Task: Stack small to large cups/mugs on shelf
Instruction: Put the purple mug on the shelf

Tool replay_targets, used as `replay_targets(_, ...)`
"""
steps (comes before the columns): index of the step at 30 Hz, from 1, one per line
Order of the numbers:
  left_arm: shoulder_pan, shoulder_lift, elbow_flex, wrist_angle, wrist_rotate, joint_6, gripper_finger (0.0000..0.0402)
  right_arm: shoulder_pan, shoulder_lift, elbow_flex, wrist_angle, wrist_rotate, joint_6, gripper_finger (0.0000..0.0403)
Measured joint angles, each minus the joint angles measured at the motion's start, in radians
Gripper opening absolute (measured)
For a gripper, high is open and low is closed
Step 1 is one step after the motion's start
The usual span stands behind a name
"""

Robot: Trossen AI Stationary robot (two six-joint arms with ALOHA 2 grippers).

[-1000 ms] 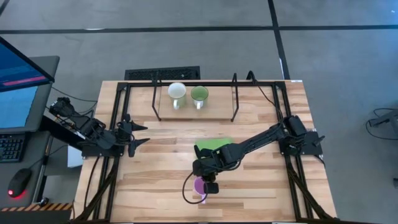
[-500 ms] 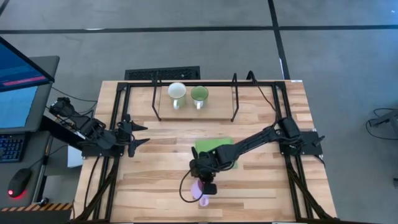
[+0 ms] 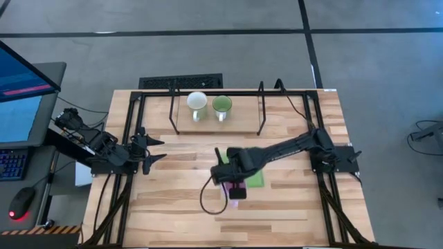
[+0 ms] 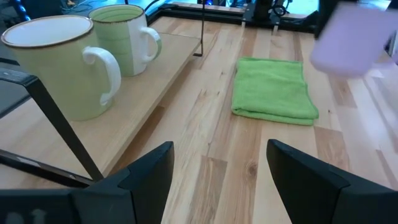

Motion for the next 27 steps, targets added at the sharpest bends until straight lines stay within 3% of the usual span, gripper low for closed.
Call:
replay_targets(11,0.000,0.000,0.000,0.000,0.000,0.000,0.0247,-0.178,0.000,0.169,-0.277,0.039,-0.162,0.0011)
replay_targets(17,0.000,0.000,0.000,0.000,-0.001,0.000,0.0247,-0.345,-0.026,0.195,-0.268,-0.021,-0.319,0.0011)
replay_targets(27,0.000,0.000,0.000,-0.001,-0.001,-0.001,0.0247,-0.618,-0.044,0.192,-0.276,-0.025,-0.467,0.0011)
